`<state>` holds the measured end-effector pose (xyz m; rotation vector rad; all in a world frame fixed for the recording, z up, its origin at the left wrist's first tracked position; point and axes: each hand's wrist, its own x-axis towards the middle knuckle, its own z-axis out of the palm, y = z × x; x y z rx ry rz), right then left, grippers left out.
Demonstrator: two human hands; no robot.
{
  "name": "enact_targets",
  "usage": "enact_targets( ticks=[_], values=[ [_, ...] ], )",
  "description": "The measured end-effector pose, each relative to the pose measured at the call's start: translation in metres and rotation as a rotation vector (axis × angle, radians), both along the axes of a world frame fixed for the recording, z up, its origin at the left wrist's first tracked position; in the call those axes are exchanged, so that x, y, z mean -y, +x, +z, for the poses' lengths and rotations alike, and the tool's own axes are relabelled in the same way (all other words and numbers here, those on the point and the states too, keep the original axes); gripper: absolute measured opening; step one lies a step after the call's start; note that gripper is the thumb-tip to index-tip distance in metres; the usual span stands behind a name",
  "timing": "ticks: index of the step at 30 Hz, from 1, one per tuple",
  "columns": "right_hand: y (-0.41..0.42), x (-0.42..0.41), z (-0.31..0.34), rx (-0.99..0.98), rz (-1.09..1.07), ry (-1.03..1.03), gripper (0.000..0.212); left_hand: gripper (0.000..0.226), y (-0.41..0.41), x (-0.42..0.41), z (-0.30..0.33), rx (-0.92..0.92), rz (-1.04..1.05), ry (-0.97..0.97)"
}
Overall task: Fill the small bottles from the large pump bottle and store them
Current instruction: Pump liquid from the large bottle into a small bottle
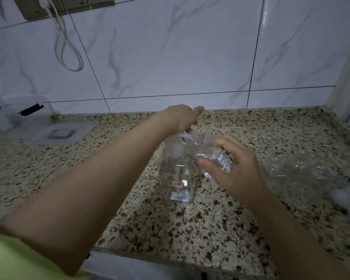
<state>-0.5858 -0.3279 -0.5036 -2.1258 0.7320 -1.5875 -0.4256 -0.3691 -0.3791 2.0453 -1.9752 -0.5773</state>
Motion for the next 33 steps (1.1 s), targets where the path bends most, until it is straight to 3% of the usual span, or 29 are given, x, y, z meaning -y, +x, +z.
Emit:
enact_targets(
  ticks=[16, 25, 29, 33],
  values=[
    [0.0009, -0.0010, 0.0025, -0.002, 0.005, 0.006, 0.036, 0.067, -0.0013, 0.0047, 0.0011, 0.086, 0.000, 0.052],
    [0.0020, -0.0017, 0.0003, -0.005, 0.011, 0.018, 0.040, 0.064, 0.0032, 0.0015, -0.0005, 0.007, -0.012, 0.013],
    [0.0031, -0.0014, -0.0007, -0.012, 0.017, 0.022, 0.041, 0.068, -0.0005, -0.0010, 0.0034, 0.039, -0.037, 0.103],
    [0.0003, -0.0010, 0.0016, 0.026, 0.004, 0.026, 0.039, 0.065, 0.0017, 0.0008, 0.0074, -0.025, -0.008, 0.007]
  ],
)
